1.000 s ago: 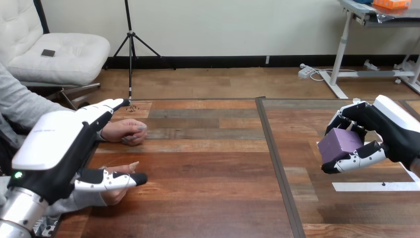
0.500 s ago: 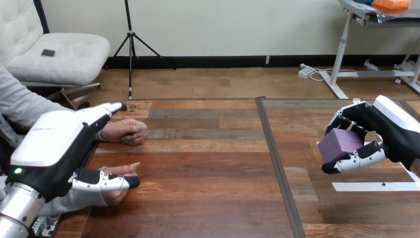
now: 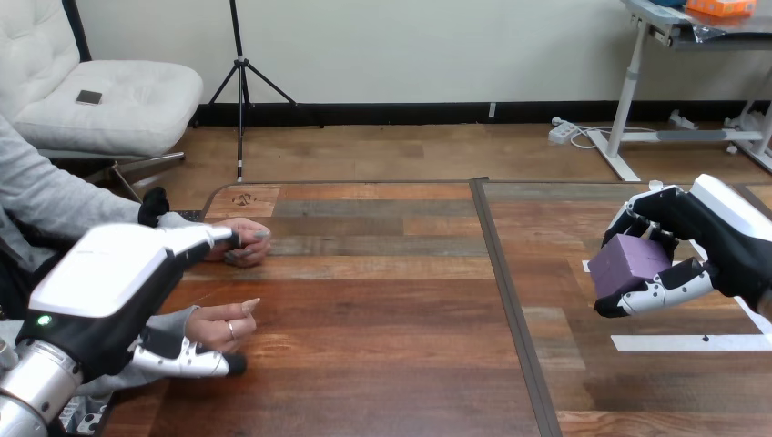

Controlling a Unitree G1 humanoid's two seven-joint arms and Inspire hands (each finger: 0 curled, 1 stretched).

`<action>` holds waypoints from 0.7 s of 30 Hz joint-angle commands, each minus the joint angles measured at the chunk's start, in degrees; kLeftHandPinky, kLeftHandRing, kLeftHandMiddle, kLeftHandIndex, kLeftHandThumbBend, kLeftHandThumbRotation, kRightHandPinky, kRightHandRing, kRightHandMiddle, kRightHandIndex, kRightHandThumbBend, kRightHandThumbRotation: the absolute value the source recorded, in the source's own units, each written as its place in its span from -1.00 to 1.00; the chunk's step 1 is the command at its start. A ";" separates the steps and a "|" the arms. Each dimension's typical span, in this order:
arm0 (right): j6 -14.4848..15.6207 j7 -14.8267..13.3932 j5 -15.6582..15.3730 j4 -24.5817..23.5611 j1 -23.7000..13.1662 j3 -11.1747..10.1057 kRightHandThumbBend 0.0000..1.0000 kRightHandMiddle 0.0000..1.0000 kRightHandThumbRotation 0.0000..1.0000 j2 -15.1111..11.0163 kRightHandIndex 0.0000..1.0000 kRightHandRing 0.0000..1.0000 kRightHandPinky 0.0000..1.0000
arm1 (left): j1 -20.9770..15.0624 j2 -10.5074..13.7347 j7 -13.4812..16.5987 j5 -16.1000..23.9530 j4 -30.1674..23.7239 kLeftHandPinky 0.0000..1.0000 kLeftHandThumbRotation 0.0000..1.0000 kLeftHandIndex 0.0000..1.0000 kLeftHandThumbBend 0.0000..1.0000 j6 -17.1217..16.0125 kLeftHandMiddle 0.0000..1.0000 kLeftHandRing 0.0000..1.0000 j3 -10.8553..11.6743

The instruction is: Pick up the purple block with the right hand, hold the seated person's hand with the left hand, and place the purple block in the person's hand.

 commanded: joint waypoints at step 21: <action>-2.67 0.39 2.37 1.74 -3.87 -2.95 0.70 -0.18 -1.00 1.61 -0.14 -0.27 -0.33 | -6.68 7.59 -2.81 0.26 7.02 0.53 -0.20 0.62 1.00 -0.68 0.64 0.61 -3.99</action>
